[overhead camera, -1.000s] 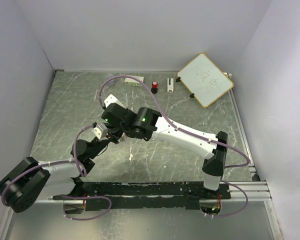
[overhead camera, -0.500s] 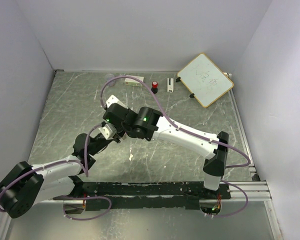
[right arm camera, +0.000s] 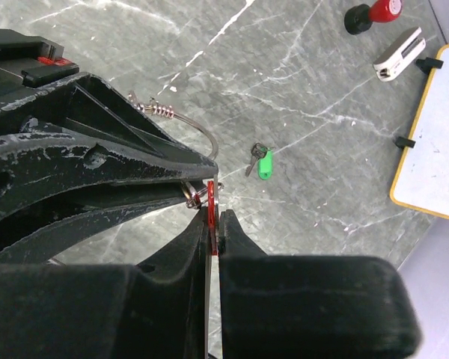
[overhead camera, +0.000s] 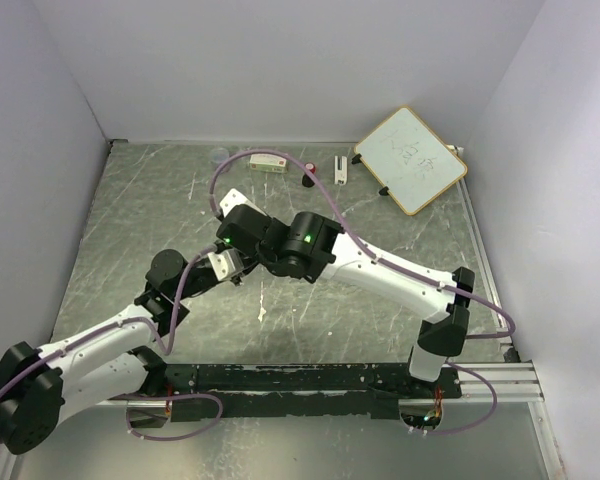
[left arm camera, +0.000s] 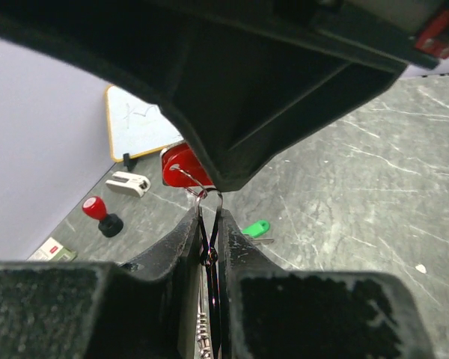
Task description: Remove the keys from the keyring
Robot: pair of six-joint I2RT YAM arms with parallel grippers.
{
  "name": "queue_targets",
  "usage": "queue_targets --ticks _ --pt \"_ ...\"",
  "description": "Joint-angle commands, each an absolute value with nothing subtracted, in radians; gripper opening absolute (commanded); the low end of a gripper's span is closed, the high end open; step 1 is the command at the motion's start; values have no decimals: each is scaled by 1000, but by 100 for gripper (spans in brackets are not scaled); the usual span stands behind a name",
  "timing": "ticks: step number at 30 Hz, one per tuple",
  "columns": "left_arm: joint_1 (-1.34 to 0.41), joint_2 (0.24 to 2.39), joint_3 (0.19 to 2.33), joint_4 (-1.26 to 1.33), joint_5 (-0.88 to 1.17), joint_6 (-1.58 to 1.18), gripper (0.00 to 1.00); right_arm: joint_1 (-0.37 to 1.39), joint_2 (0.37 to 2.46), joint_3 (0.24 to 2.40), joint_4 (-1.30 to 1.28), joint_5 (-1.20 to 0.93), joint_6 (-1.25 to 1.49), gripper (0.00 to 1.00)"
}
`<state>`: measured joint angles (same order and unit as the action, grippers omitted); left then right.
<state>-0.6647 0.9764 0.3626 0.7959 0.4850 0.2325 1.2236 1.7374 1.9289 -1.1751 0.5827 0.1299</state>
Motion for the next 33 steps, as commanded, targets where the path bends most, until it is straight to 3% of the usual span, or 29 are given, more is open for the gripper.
queue_targets --ticks 1,15,19,25,33 --pt "-670 944 397 681 645 260 18 1225 1701 1939 -1148 579 106 0" --pt "-670 808 402 694 716 226 18 1224 1696 1845 -1076 517 95 0" --pt "-670 767 376 722 667 191 28 1223 1663 1838 -1033 590 101 0" --pt "-670 798 369 729 560 172 58 1223 1604 1834 -980 638 95 0" --pt "-670 821 319 887 492 108 57 1226 1607 1830 -987 618 100 0"
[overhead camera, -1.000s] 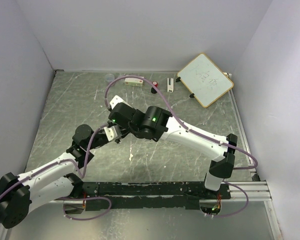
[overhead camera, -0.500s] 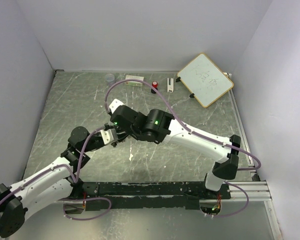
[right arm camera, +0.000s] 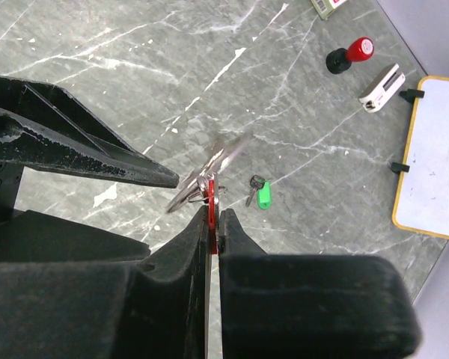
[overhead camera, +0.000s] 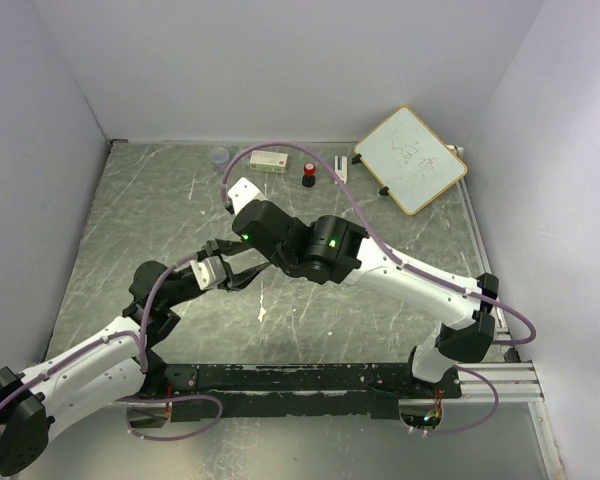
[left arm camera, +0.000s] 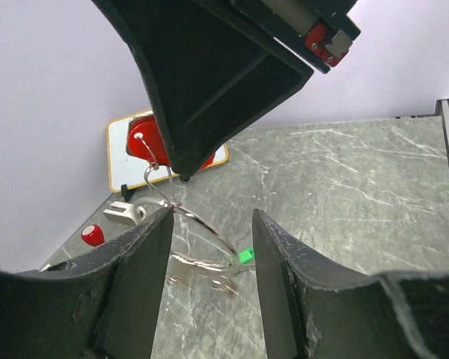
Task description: Remove the keys from the keyring
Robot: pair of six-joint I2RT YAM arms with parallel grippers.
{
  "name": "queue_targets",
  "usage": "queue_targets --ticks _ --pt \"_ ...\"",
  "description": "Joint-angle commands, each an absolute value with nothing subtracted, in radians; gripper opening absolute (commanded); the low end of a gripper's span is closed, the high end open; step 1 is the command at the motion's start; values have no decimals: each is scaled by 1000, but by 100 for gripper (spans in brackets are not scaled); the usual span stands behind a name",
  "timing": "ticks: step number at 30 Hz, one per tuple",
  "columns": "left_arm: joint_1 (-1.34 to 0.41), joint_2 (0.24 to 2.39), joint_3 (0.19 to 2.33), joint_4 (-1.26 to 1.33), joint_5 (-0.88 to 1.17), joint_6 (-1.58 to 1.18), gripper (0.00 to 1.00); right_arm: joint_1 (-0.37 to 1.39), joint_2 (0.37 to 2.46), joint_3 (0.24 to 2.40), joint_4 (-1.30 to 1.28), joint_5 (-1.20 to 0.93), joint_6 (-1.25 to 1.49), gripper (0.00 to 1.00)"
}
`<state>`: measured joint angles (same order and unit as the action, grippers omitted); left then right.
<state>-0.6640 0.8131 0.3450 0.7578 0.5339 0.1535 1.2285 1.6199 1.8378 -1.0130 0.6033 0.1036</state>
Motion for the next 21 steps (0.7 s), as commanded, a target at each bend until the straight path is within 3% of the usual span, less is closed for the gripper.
queue_targets --ticks 1,13,21 --pt "-670 824 314 904 483 100 57 1225 1609 1829 -987 612 100 0" --pt "-669 852 221 1139 244 55 58 1229 1600 1821 -979 590 85 0" --pt "-669 848 227 1128 258 81 57 1237 1569 1783 -944 584 38 0"
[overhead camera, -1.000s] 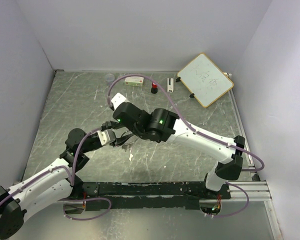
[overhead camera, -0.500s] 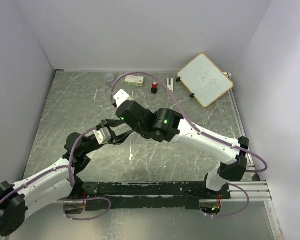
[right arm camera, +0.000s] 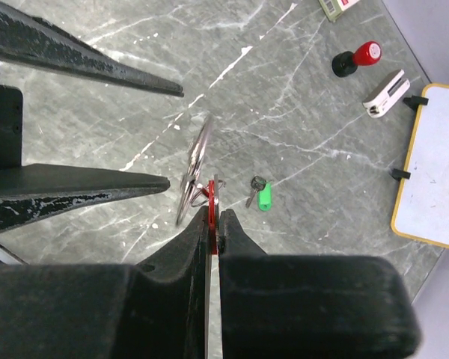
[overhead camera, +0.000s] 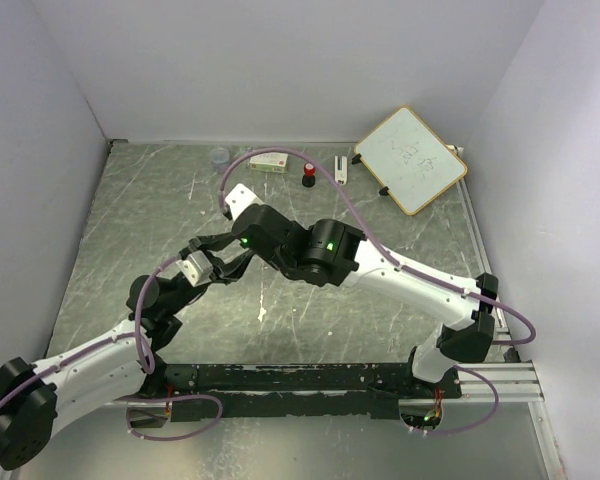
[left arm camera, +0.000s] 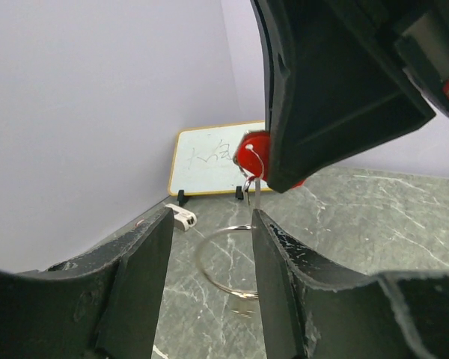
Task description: Remove the keys from the keyring
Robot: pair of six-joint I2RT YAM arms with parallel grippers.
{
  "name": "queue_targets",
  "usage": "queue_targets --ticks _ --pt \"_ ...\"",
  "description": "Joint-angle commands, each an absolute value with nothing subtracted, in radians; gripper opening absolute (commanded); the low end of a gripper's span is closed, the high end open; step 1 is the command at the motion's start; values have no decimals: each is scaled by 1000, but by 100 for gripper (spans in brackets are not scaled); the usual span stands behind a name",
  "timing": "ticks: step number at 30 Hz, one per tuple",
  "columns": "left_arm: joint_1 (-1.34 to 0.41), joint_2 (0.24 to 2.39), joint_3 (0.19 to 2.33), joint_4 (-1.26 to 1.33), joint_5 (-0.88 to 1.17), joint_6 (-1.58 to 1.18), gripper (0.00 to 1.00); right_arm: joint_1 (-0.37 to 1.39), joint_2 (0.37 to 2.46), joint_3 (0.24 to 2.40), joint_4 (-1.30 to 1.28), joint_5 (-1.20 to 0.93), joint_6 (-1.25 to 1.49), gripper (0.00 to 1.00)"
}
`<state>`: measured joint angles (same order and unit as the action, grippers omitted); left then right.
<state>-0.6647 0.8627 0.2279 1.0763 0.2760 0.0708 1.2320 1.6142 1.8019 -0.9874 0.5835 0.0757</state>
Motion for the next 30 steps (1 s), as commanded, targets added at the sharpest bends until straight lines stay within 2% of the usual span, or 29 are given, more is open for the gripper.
queue_targets --ticks 1,6,13,24,30 --pt "-670 839 228 1119 262 86 57 1238 1563 1773 -936 584 29 0" --pt "-670 741 250 980 275 155 56 1253 1490 1667 -824 613 -49 0" --pt "-670 580 272 782 154 241 56 1271 1350 1504 -613 611 -198 0" --pt "-670 614 294 787 140 233 55 1304 1360 1528 -551 690 -355 0" --pt "-670 633 323 764 195 225 55 1317 1284 1423 -389 643 -478 0"
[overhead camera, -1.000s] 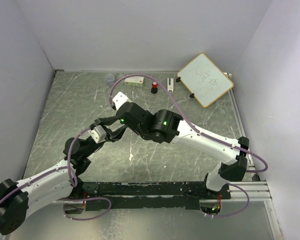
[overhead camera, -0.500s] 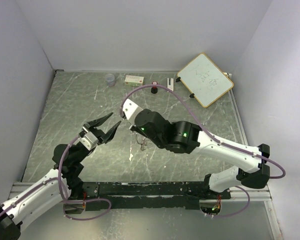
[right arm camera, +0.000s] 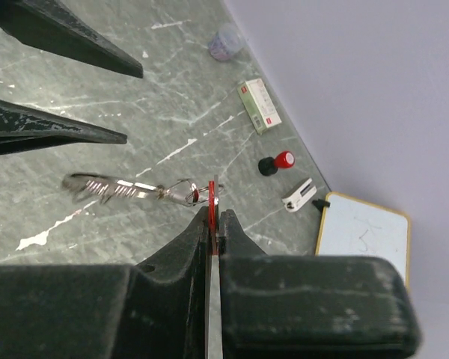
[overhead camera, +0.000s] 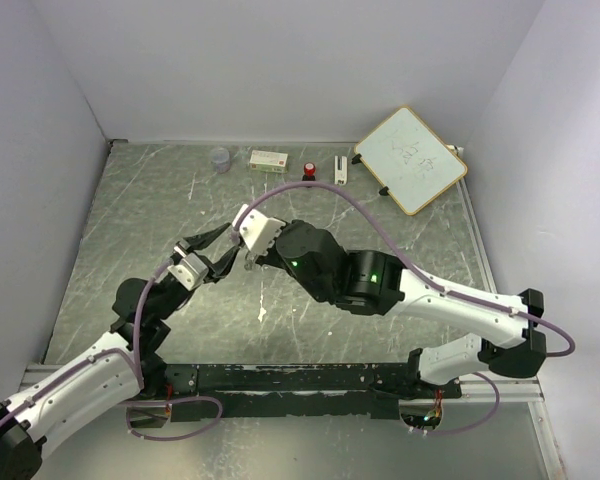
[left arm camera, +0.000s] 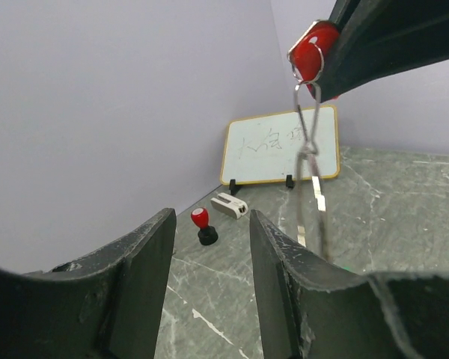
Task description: Remove the keys from the keyring
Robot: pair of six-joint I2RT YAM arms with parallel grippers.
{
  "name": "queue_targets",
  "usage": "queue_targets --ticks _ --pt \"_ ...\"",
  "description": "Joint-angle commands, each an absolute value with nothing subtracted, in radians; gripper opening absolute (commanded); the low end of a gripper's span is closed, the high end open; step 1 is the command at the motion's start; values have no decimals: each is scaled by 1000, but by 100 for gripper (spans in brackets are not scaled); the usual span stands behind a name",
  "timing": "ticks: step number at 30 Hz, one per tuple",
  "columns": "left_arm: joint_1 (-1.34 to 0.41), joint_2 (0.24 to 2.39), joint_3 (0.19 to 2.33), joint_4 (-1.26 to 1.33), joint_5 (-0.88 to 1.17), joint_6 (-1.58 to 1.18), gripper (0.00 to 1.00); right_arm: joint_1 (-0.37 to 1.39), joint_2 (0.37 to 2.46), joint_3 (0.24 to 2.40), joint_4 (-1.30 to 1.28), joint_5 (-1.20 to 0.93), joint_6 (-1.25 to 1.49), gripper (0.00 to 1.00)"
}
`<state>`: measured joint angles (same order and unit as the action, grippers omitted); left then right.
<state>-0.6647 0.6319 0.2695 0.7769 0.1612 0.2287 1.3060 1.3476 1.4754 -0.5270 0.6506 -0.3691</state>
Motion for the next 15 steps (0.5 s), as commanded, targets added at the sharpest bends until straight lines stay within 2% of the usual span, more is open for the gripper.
queue_targets --ticks 1,15 --pt "-670 635 330 747 204 226 55 1318 1275 1410 -377 629 -491 0" --pt "-669 678 381 796 324 189 54 1326 1229 1389 -407 542 -587 0"
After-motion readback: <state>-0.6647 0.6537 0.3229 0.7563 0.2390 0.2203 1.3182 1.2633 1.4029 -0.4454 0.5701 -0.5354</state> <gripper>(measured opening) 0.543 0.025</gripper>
